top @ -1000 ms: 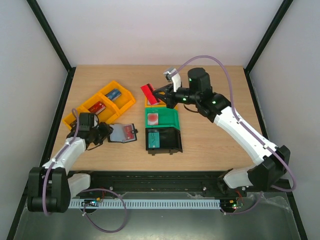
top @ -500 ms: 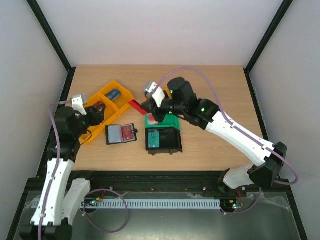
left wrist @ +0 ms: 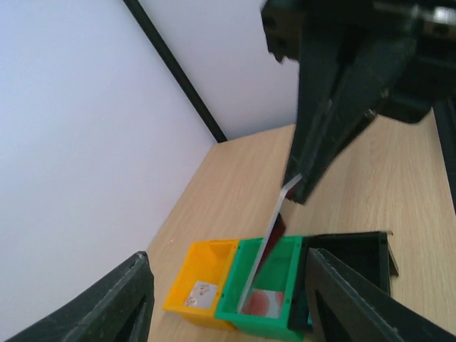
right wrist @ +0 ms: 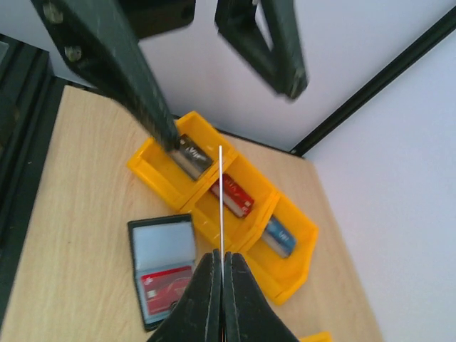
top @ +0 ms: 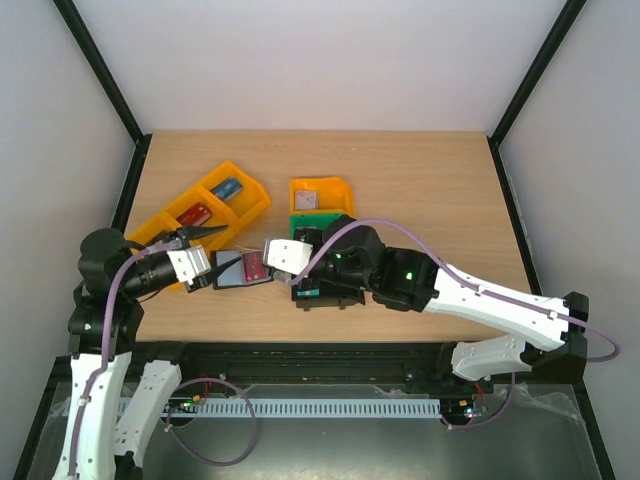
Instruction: Take the credit cards out of the card holder
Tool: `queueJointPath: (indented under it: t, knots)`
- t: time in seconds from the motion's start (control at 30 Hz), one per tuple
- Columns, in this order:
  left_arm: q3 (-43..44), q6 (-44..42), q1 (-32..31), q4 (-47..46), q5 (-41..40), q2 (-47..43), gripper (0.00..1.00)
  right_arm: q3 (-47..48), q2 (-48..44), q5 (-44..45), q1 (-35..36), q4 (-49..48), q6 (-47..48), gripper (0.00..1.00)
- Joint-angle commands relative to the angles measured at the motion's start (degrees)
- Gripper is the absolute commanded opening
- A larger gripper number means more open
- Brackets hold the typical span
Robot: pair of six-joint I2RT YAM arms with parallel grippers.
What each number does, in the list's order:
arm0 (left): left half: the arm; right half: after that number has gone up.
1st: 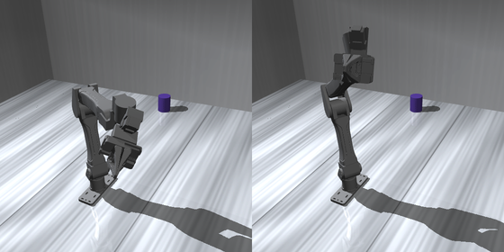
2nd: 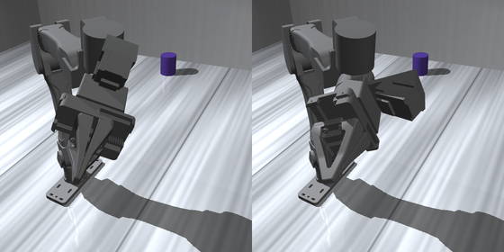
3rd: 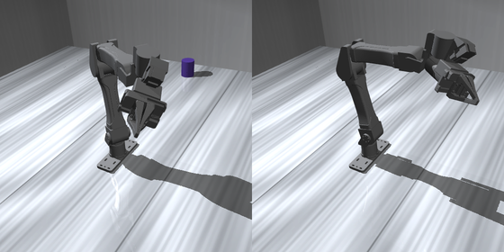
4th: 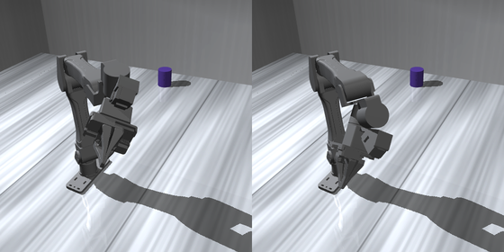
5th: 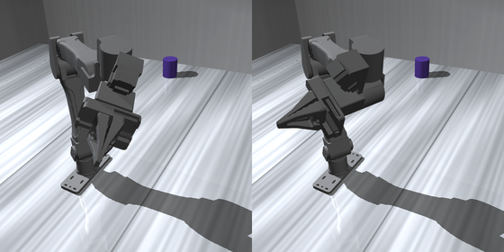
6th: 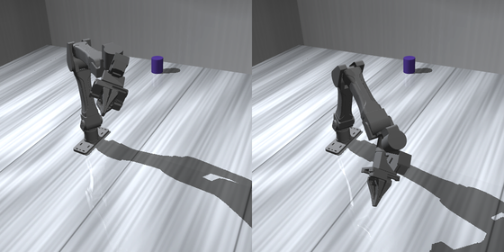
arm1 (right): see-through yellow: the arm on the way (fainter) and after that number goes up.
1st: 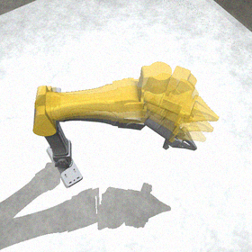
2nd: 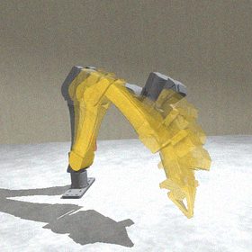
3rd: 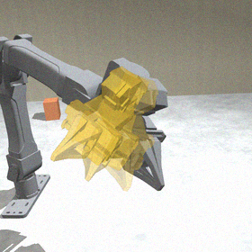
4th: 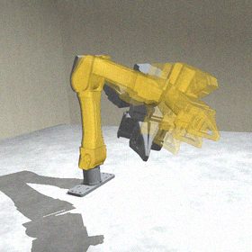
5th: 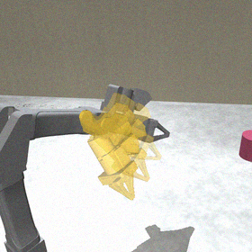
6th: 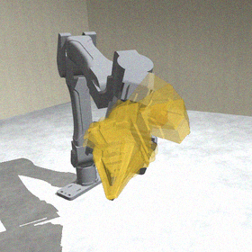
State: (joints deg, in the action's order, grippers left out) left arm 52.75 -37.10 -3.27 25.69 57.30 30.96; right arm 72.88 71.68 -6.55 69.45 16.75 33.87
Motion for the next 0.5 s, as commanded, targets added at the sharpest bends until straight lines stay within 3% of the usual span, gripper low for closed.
queueJointPath:
  t: [0.0, 0.23, 0.33, 0.47]
  knots:
    - [1.5, -12.84, -0.78, 6.22, 2.45, 1.74, 0.57, 0.21, -0.61, 4.38, 1.49, -5.69, 6.42, 0.02]
    - [2.78, -15.5, -2.52, 7.36, 1.71, 3.44, 0.52, 1.09, 0.22, 2.76, 2.1, -8.21, 4.7, 0.01]
    - [2.48, -3.26, -2.53, 0.46, -0.03, 3.74, 0.63, -0.79, -1.66, 0.89, 1.47, -12.7, -0.14, 0.01]
    - [-0.47, 21.03, -2.53, -19.55, 2.64, 2.39, 0.66, -4.83, -6.24, -16.63, -5.18, -23.78, -15.25, 0.01]
